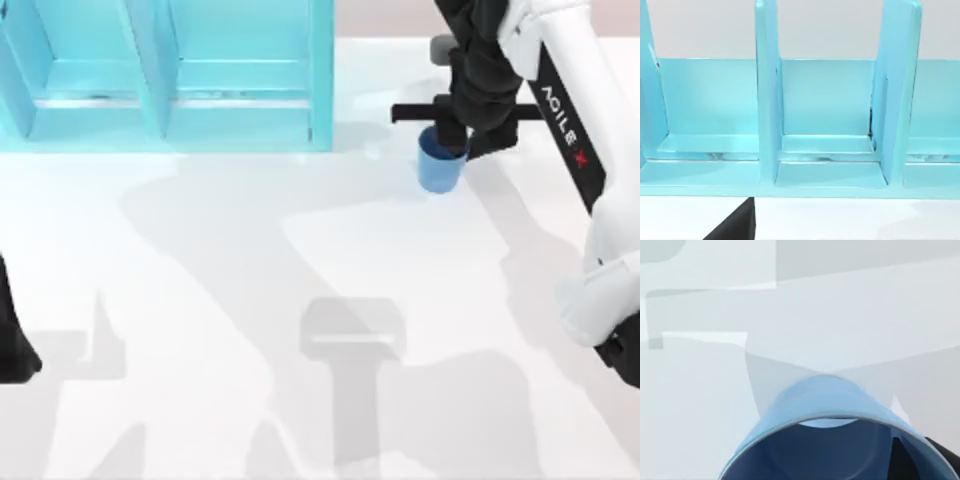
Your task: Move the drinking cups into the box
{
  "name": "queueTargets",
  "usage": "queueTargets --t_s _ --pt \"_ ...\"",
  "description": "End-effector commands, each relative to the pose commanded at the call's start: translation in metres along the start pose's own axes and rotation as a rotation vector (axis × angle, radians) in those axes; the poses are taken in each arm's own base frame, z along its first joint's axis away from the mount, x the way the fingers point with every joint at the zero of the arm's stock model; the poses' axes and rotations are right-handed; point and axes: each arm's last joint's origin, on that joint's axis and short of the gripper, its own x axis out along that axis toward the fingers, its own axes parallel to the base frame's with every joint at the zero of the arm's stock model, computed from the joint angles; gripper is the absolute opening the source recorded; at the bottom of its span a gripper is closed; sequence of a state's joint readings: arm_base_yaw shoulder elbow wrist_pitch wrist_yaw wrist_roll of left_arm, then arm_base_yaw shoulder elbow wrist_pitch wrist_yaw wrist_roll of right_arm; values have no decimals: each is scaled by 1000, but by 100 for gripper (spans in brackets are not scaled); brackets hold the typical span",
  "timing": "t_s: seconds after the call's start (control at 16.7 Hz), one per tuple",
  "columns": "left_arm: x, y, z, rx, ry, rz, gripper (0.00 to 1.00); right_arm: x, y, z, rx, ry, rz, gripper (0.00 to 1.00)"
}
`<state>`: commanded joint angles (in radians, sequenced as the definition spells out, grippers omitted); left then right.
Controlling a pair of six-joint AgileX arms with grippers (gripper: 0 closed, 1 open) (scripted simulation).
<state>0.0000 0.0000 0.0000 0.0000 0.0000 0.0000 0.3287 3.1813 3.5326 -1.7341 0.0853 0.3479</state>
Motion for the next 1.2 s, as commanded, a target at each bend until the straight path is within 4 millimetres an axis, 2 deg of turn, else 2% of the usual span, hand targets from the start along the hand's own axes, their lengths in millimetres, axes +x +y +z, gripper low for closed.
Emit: queueTargets --t_s 0.42,0.72,0.96,1.2 --pt "0 0 0 0 0 0 100 0 0 0 0 0 0 0" --pt "0 0 0 0 0 0 100 -19 -2 8 -8 -33 14 0" --pt "0 0 0 0 0 0 100 -46 -20 25 -11 -46 17 0" --pt "0 0 0 0 0 0 100 -63 -50 33 -10 2 3 0"
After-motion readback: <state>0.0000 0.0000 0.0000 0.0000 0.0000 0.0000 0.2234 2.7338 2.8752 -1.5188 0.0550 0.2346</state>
